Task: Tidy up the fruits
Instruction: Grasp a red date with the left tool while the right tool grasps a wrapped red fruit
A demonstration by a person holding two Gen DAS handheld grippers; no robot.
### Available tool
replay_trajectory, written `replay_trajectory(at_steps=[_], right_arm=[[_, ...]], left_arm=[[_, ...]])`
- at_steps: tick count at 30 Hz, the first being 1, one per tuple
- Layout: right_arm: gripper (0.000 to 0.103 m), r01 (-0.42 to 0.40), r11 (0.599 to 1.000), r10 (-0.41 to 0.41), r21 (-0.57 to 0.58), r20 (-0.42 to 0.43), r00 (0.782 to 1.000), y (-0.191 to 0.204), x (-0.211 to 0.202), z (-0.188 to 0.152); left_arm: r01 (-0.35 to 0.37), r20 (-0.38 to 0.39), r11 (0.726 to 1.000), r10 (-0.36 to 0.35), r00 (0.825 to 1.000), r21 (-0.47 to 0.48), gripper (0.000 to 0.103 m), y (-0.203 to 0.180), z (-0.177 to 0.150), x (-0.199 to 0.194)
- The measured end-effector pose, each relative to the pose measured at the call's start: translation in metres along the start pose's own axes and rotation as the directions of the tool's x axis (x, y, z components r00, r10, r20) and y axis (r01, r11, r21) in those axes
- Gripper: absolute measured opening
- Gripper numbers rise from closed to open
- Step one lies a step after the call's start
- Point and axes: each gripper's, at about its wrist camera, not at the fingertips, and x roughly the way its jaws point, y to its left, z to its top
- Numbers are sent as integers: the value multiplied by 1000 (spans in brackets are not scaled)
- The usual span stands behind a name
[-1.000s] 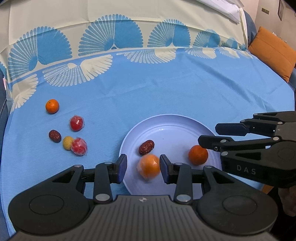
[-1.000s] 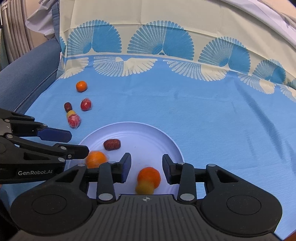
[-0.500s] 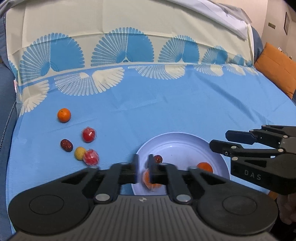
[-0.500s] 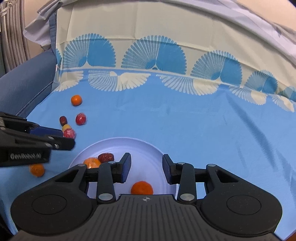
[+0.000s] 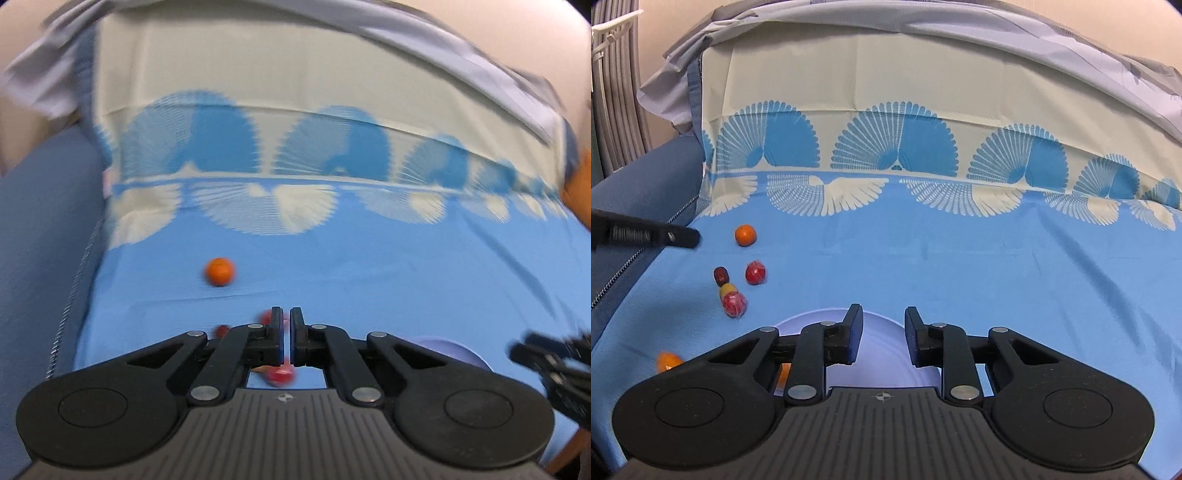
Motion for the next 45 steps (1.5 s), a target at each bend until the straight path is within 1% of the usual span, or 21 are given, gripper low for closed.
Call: replay_trajectory(at_steps=[2, 5, 6, 7, 9, 11, 14, 17, 19, 22, 24, 27, 28, 29, 30, 31, 32, 37, 39, 42, 45], right_arm=[[26, -6, 1000, 6, 7, 2, 1000, 0, 0, 2], [26, -28, 999, 28, 17, 6, 1000, 2, 0, 5], [26, -35, 999, 35, 17, 8, 999, 4, 0, 6], [26, -45, 999, 45, 16, 12, 999, 6, 0, 8], [26, -63, 998, 63, 10, 13, 998, 11, 1, 10], [26, -87, 996, 87, 0, 9, 996, 18, 6, 12], [26, -137, 990, 137, -20, -6, 991, 33, 17, 15], [27, -212, 977, 211, -11, -42, 977, 51, 34, 18], [27, -255, 967, 253, -29, -64, 965, 68, 46, 19], [28, -296, 953, 290, -66, -90, 953, 92, 60, 19], [28, -323, 944, 312, -71, -125, 942, 106, 72, 19], [30, -326, 943, 312, -74, -149, 938, 120, 86, 19], [33, -322, 944, 307, -74, -158, 938, 125, 92, 20], [37, -317, 946, 302, -72, -165, 939, 128, 97, 20], [40, -312, 948, 297, -67, -174, 939, 131, 104, 21], [44, -303, 951, 289, -63, -172, 942, 134, 110, 21], [44, -293, 955, 280, -54, -180, 943, 135, 118, 21], [46, -276, 960, 261, -39, -231, 937, 143, 150, 18], [46, -277, 960, 258, -44, -254, 932, 146, 158, 17], [46, -270, 961, 247, -58, -260, 934, 147, 166, 16], [46, -274, 960, 248, -61, -270, 931, 149, 171, 14]], left_arm=[[-31, -13, 999, 31, 999, -20, 3, 19, 9, 9], [-85, -21, 996, 85, 996, -17, 3, 44, 18, 22], [-96, -33, 995, 95, 995, -32, 3, 52, 19, 26], [-99, -55, 993, 95, 994, -71, 3, 62, 20, 32], [-80, -95, 982, 65, 993, -168, 3, 80, 18, 39], [-65, -113, 966, 38, 993, -248, 3, 92, 18, 44], [-47, -139, 947, 2, 990, -319, 3, 99, 16, 52], [-30, -168, 935, -31, 985, -354, 5, 101, 11, 59], [-21, -186, 933, -50, 981, -359, 7, 100, 9, 64], [-15, -205, 935, -63, 977, -355, 7, 98, 6, 69], [-4, -217, 934, -78, 973, -357, 9, 98, 5, 74], [4, -240, 933, -96, 966, -359, 11, 97, 3, 81], [2, -245, 935, -95, 965, -356, 12, 97, 3, 84], [-1, -250, 936, -92, 964, -351, 16, 98, 4, 87], [-3, -253, 937, -91, 963, -349, 23, 98, 4, 89], [-4, -257, 936, -92, 962, -351, 26, 99, 4, 93], [-4, -262, 935, -96, 960, -355, 29, 100, 4, 96], [3, -287, 936, -111, 951, -351, 30, 100, 5, 115], [2, -289, 943, -104, 951, -333, 30, 98, 6, 120], [5, -299, 951, -102, 949, -309, 30, 93, 7, 129], [-8, -318, 963, -81, 945, -269, 30, 88, 6, 136]])
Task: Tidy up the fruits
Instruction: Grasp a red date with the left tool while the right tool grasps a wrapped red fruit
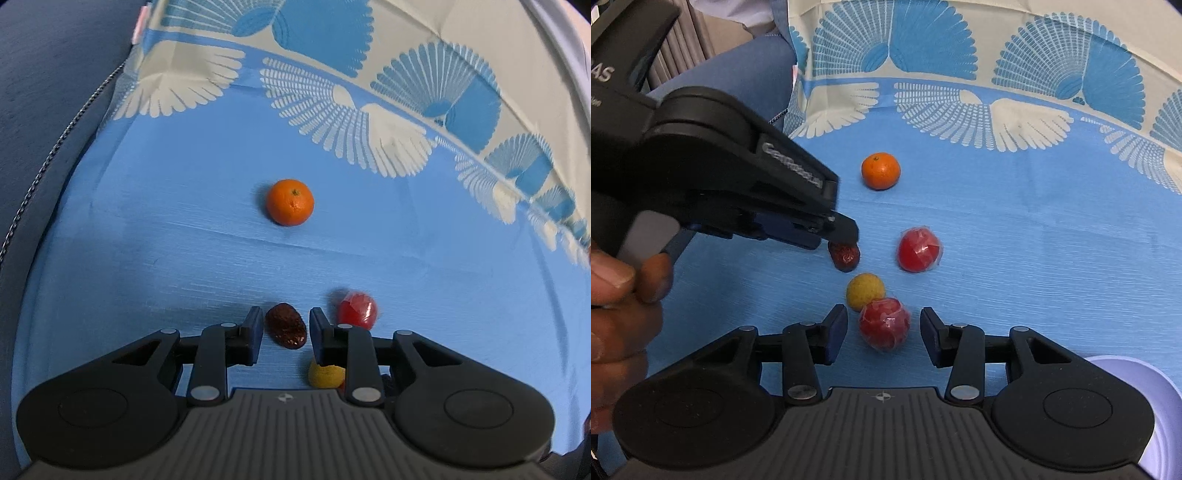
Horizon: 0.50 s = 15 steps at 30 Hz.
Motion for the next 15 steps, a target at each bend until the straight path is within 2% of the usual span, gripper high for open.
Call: replay_trajectory(at_steps=[4, 6, 8, 10, 15], right_arm=[[39, 18, 1000, -18, -8, -16, 1000, -1, 7, -2], [33, 24, 1000, -24, -12, -12, 1000, -1, 7, -3], [32, 23, 1000, -23, -20, -7, 1000, 0, 6, -2], [32, 18, 1000, -18, -19, 3, 1000, 2, 2, -3], [32, 5, 1000, -5, -1, 33, 999, 1, -25, -2]], left_arm=[[-11, -16, 1000, 11, 1000, 26, 30, -3, -1, 8], [-16, -13, 999, 17, 1000, 45, 30, -6, -2, 10], [-32, -7, 997, 32, 999, 69, 25, -10, -2, 11], [-43, -1, 995, 44, 999, 90, 25, -13, -4, 8], [-62, 74, 994, 55, 996, 93, 25, -14, -8, -19]])
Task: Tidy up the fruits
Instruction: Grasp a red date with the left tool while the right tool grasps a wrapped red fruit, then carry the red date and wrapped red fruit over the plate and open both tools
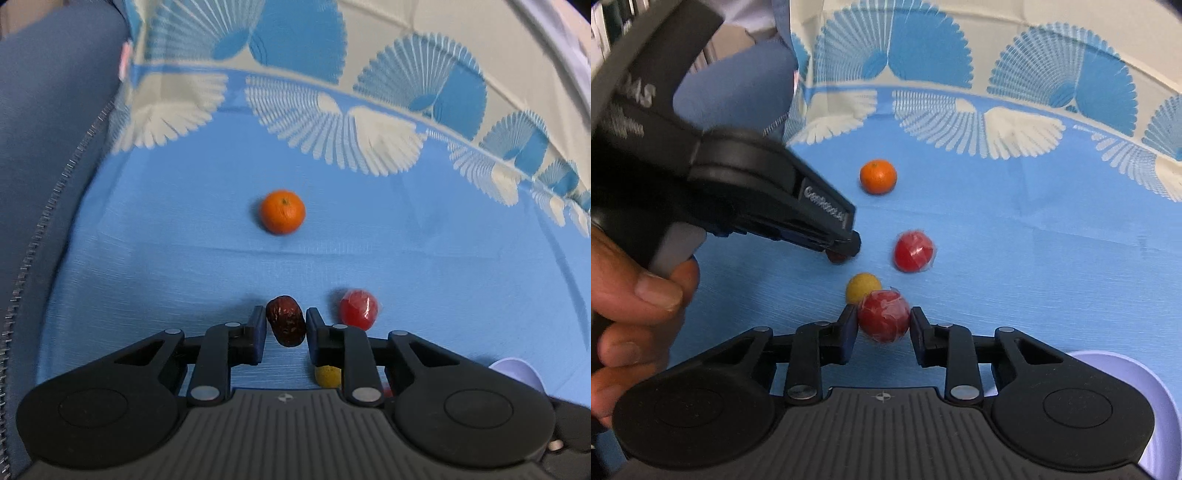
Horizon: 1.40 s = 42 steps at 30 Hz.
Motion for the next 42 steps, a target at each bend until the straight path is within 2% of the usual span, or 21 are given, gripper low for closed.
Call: replay_trajectory(at_steps=[5, 10, 14, 18, 22, 26, 28, 33, 42], right_arm=[[32, 21, 1000, -19, -23, 72, 997, -6, -44, 9], [32, 41, 999, -41, -1, 125, 991, -22, -98, 0], [32, 84, 996, -86, 22, 153, 984, -34, -134, -11], [32, 121, 991, -130, 61, 178, 975, -48, -157, -27], [32, 140, 984, -158, 114, 175, 972, -68, -164, -46], [32, 196, 976, -210, 94, 168, 963, -79, -166, -57], [32, 222, 971, -233, 87, 159, 959, -85, -165, -61], [32, 224, 970, -236, 99, 140, 962, -98, -162, -65], [32, 210, 974, -219, 81, 136, 966, -96, -153, -61]], left_arm=[[-39, 83, 999, 37, 996, 27, 25, -7, -8, -38], [-92, 165, 985, 67, 984, 149, 25, -33, -25, -69], [-109, 222, 964, 54, 973, 242, 25, -54, -48, -96], [-66, 247, 962, -1, 969, 264, 25, -68, -70, -120], [-30, 264, 962, -44, 963, 270, 25, -82, -86, -135], [-14, 268, 957, -67, 961, 289, 25, -94, -95, -140], [-7, 254, 956, -71, 965, 295, 25, -98, -97, -137], [10, 202, 958, -71, 977, 286, 25, -108, -103, -120], [19, 180, 905, -105, 978, 424, 25, -141, -118, -95]])
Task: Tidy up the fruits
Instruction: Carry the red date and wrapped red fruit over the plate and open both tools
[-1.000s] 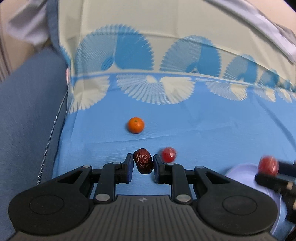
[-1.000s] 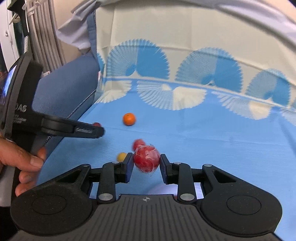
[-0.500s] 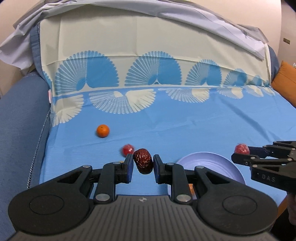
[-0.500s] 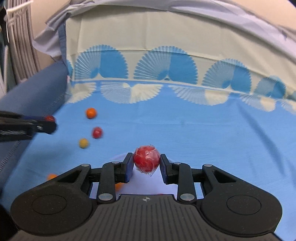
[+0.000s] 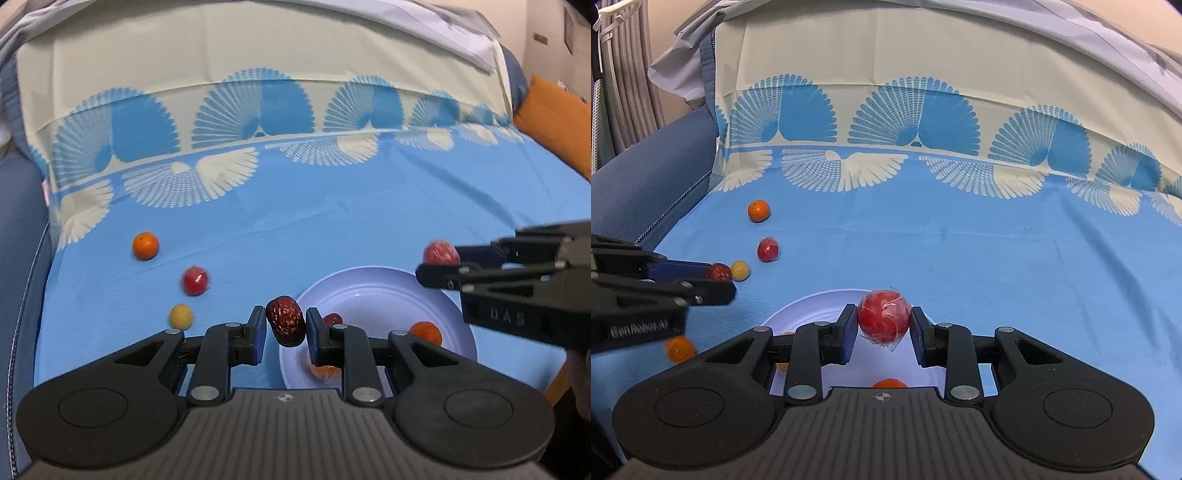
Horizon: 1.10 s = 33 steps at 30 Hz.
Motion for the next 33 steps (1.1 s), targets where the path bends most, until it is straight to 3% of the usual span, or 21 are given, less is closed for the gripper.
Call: replay_trajectory(at_steps=[20, 33], right_arm=[[32, 0, 1000, 0, -6, -26, 1000, 1, 13, -3], [32, -3, 1000, 2, -18, -46, 999, 4, 17, -4]], left_arm=[[26, -70, 989, -16, 997, 143, 25, -27, -12, 19], [52, -80, 988, -41, 996, 143, 25, -29, -11, 20]])
